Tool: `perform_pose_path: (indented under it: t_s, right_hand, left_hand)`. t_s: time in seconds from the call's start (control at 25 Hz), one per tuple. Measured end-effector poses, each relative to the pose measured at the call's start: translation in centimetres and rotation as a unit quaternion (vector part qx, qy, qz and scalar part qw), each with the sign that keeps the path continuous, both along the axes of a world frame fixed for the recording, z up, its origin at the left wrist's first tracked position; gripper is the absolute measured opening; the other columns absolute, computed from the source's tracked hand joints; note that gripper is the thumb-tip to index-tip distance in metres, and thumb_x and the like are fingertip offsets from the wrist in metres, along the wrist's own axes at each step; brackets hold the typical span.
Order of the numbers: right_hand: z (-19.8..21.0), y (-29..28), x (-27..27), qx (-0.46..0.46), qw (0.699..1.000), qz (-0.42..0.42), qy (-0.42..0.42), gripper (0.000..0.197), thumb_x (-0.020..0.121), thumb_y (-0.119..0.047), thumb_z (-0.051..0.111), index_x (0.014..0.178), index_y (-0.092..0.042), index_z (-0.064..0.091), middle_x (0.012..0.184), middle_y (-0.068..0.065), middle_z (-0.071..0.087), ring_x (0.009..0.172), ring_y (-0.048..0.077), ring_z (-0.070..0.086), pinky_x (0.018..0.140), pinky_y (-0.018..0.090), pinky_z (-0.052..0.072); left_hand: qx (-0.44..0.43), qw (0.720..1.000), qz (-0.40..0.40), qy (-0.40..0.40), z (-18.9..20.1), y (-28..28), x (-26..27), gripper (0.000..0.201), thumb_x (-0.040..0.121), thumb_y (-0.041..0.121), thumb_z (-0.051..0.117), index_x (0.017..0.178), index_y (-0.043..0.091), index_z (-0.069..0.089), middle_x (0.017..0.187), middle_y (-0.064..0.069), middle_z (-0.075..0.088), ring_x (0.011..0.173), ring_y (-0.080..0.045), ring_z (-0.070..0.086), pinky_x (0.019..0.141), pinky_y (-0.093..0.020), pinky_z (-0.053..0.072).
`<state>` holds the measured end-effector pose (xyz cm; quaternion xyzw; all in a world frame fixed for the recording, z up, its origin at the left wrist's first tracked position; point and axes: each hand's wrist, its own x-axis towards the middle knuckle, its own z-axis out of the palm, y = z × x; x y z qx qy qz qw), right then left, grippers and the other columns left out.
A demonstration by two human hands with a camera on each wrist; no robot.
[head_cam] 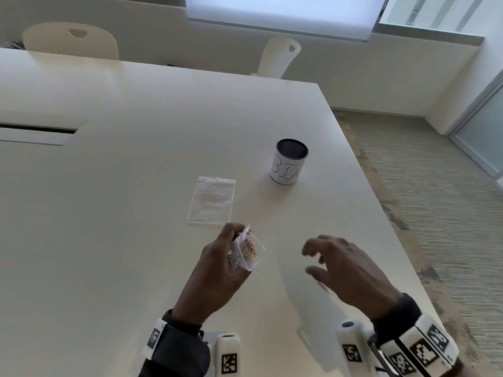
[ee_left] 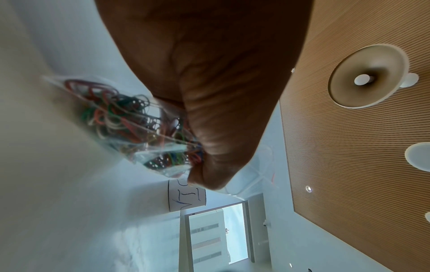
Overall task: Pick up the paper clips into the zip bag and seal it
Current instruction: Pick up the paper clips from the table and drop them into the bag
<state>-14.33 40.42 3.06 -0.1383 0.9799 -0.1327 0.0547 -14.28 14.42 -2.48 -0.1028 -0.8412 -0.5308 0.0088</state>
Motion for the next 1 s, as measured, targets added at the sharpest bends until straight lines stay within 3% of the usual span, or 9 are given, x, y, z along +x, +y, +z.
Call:
perform_pose_path:
  t_s: [0.12, 0.2, 0.32, 0.44, 0.56, 0.76, 0.88, 1.0]
  right_hand:
    - [-1.5, 1.5, 1.2, 0.043, 0.997, -0.027, -0.062, 0.021, 0.092, -0.032, 0.073, 0.112, -0.033, 0.068, 0.112, -0.013, 0.064, 0.099, 0.013, 0.068, 0.077, 0.024, 0.045]
    - [-2.1, 1.8, 1.4, 0.012, 0.997, -0.051, -0.064, 0.009, 0.094, -0.025, 0.072, 0.101, -0.030, 0.069, 0.101, -0.011, 0.062, 0.091, 0.013, 0.066, 0.075, 0.024, 0.050]
    - [-2.8, 1.7, 1.3, -0.005, 0.995, -0.070, -0.073, 0.019, 0.094, -0.015, 0.068, 0.084, -0.031, 0.063, 0.083, -0.012, 0.055, 0.080, 0.011, 0.055, 0.063, 0.012, 0.039]
    - [-2.9, 1.4, 1.3, -0.020, 0.993, -0.086, -0.084, 0.023, 0.093, -0.015, 0.067, 0.084, -0.033, 0.055, 0.082, -0.011, 0.059, 0.077, 0.013, 0.054, 0.061, 0.018, 0.038]
    - [-2.9, 1.5, 1.3, -0.044, 0.988, -0.102, -0.111, 0.011, 0.093, -0.017, 0.066, 0.091, -0.026, 0.061, 0.085, -0.006, 0.066, 0.072, 0.011, 0.056, 0.060, 0.022, 0.042]
    - [-3.0, 0.9, 2.0, -0.029, 0.992, -0.070, -0.098, 0.015, 0.094, -0.018, 0.059, 0.085, -0.028, 0.054, 0.085, -0.009, 0.058, 0.080, 0.014, 0.053, 0.064, 0.021, 0.036]
    - [-2.4, 0.4, 1.9, -0.106, 0.990, -0.079, -0.050, 0.019, 0.094, -0.014, 0.067, 0.082, -0.026, 0.058, 0.073, -0.010, 0.059, 0.067, 0.007, 0.055, 0.057, 0.014, 0.038]
    - [-0.9, -0.9, 1.6, -0.242, 0.966, -0.089, 0.028, 0.018, 0.089, -0.008, 0.078, 0.082, -0.023, 0.072, 0.068, -0.010, 0.068, 0.065, 0.006, 0.064, 0.061, 0.009, 0.046]
  left_hand:
    - [-0.002, 1.000, 0.001, -0.002, 0.0, 0.0, -0.1, 0.053, 0.085, 0.009, 0.080, 0.125, 0.034, 0.056, 0.100, 0.013, 0.072, 0.086, -0.006, 0.069, 0.071, -0.013, 0.053]
    - [-0.006, 1.000, 0.003, -0.002, 0.0, 0.0, 0.0, 0.053, 0.085, 0.008, 0.080, 0.125, 0.034, 0.056, 0.100, 0.012, 0.072, 0.087, -0.006, 0.068, 0.071, -0.012, 0.052]
    - [-0.010, 1.000, 0.002, -0.004, 0.1, 0.0, 0.0, 0.054, 0.085, 0.005, 0.080, 0.125, 0.033, 0.055, 0.101, 0.013, 0.071, 0.088, -0.002, 0.068, 0.069, -0.007, 0.050]
    - [-0.010, 1.000, -0.001, -0.005, 0.1, 0.0, 0.0, 0.055, 0.084, 0.003, 0.079, 0.125, 0.031, 0.056, 0.103, 0.014, 0.071, 0.092, 0.001, 0.068, 0.071, -0.007, 0.050]
    - [-0.010, 1.000, -0.002, -0.003, 0.1, 0.0, 0.1, 0.055, 0.084, 0.003, 0.079, 0.125, 0.031, 0.055, 0.103, 0.016, 0.071, 0.092, 0.001, 0.068, 0.071, -0.007, 0.050]
    - [-0.009, 1.000, -0.002, -0.001, 0.0, 0.0, 0.2, 0.054, 0.085, 0.006, 0.080, 0.124, 0.033, 0.055, 0.103, 0.013, 0.072, 0.089, -0.004, 0.068, 0.069, -0.010, 0.052]
    - [-0.003, 1.000, -0.002, -0.007, 0.1, 0.0, 0.2, 0.053, 0.085, 0.006, 0.079, 0.125, 0.032, 0.056, 0.102, 0.011, 0.073, 0.084, -0.006, 0.067, 0.068, -0.009, 0.049]
    - [-0.007, 1.000, 0.001, -0.007, 0.2, 0.0, 0.1, 0.052, 0.086, 0.007, 0.079, 0.125, 0.032, 0.056, 0.099, 0.012, 0.073, 0.084, -0.005, 0.068, 0.068, -0.009, 0.050]
